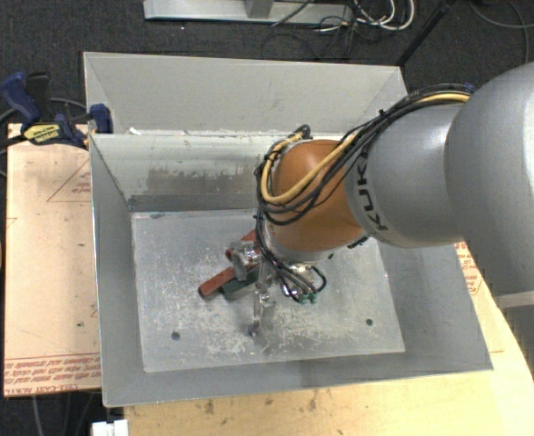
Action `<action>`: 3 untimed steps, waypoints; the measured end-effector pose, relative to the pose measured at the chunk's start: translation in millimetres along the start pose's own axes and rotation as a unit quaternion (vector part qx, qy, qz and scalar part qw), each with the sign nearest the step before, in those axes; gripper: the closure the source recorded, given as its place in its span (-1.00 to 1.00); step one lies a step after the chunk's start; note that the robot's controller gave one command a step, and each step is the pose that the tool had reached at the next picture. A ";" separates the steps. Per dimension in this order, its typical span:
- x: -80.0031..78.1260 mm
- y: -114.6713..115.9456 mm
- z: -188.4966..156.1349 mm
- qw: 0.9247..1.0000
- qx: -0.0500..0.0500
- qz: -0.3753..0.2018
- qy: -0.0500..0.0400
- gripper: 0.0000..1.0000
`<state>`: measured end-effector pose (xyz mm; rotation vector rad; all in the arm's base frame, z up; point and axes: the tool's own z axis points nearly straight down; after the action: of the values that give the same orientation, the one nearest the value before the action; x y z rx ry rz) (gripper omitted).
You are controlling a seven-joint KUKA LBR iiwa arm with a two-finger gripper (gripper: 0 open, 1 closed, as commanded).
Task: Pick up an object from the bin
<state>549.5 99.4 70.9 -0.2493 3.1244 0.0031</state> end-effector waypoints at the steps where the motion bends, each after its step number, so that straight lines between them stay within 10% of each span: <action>1: 0.1 1.9 -1.4 1.000 -0.001 0.000 0.000 1.00; 2: -32.0 22.6 -93.7 0.980 0.000 -0.197 -0.001 1.00; 3: -57.1 44.0 -62.4 0.960 -0.001 -0.280 0.002 1.00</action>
Offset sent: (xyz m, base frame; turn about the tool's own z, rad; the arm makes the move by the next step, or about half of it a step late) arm 0.0000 0.0000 0.0000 0.0000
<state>598.5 151.7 133.8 -1.1144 2.9346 0.0036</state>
